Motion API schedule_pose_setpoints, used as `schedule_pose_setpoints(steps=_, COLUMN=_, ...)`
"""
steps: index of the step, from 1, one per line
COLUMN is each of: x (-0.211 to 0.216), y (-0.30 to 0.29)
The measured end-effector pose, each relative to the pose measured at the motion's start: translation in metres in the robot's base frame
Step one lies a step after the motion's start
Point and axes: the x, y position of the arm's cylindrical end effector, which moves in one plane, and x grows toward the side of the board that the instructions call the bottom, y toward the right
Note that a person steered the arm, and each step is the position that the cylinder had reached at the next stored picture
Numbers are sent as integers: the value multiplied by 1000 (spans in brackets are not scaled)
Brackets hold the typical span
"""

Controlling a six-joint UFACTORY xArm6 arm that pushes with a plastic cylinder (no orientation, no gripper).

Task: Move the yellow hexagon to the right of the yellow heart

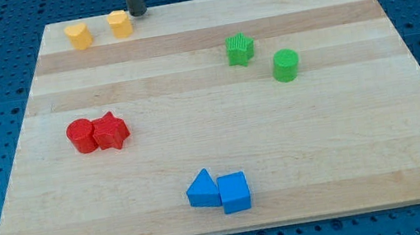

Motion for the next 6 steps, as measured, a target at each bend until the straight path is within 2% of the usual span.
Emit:
schedule_pose_setpoints(steps=4, x=3, y=-37)
schedule_pose_setpoints(steps=6, x=23, y=-37)
